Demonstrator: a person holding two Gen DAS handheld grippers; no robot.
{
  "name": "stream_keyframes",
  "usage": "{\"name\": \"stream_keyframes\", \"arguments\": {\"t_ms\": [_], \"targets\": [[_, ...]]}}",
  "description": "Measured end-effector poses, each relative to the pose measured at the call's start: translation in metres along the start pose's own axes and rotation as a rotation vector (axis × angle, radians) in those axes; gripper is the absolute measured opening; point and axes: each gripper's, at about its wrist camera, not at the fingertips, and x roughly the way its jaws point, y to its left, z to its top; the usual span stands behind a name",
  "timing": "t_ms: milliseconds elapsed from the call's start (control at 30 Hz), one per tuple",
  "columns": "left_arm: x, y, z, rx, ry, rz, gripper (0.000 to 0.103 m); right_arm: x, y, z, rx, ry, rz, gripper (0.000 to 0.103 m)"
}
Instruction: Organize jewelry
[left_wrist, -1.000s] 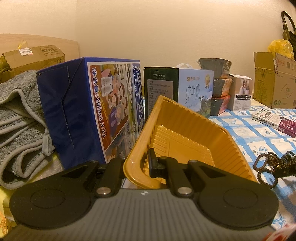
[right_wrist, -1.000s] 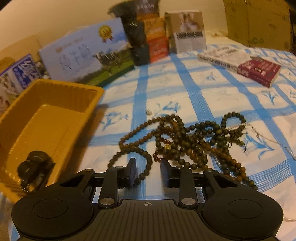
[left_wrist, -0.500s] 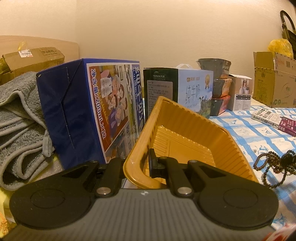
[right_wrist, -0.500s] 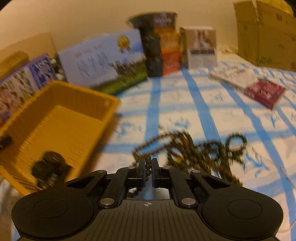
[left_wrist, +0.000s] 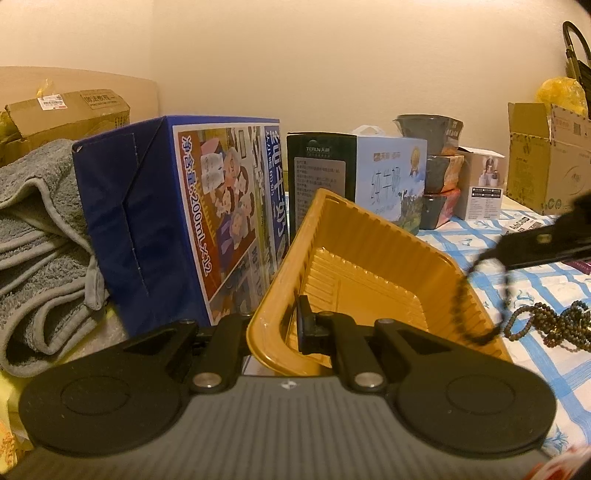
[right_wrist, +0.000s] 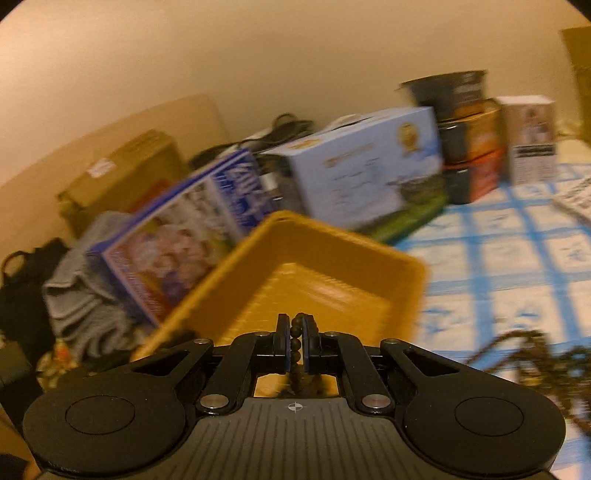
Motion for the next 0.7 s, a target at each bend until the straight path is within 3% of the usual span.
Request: {"name": "stream_keyframes", "arguments": {"t_ms": [67,267,333,367,400,433,533,700], "targets": [[-0.001,-0.001,0.001,0.002,0.003,-0.001,0.009,0.014,0.008,-0.001,0.006,0.023,0.048,0.006],[0.000,-0.002,0.003,0.004,0.016,0.009,0.009,0.037,0.019,-0.006,0.018,0.079,0.074,0.010],[0.002,-0.002,0.003,-0.001,0.023,0.014,0.009,0.033,0.018,-0.007,0.030,0.077,0.068,0.022],[0.002,-0.003,0.004,0.001,0.027,0.018,0.009,0.030,0.015,-0.007,0.042,0.072,0.065,0.035],[0.002,-0.003,0.004,0.000,0.028,0.019,0.009,0.027,0.012,-0.007,0.056,0.064,0.059,0.042],[0.002,-0.003,0.004,-0.001,0.030,0.021,0.009,0.022,0.008,-0.007,0.066,0.056,0.053,0.042],[0.003,-0.004,0.005,-0.004,0.038,0.028,0.010,0.005,-0.006,-0.013,0.077,0.060,-0.004,0.042],[0.006,-0.005,0.005,-0.024,0.049,0.050,0.010,-0.021,-0.035,-0.038,0.063,0.115,-0.175,0.042]]}}
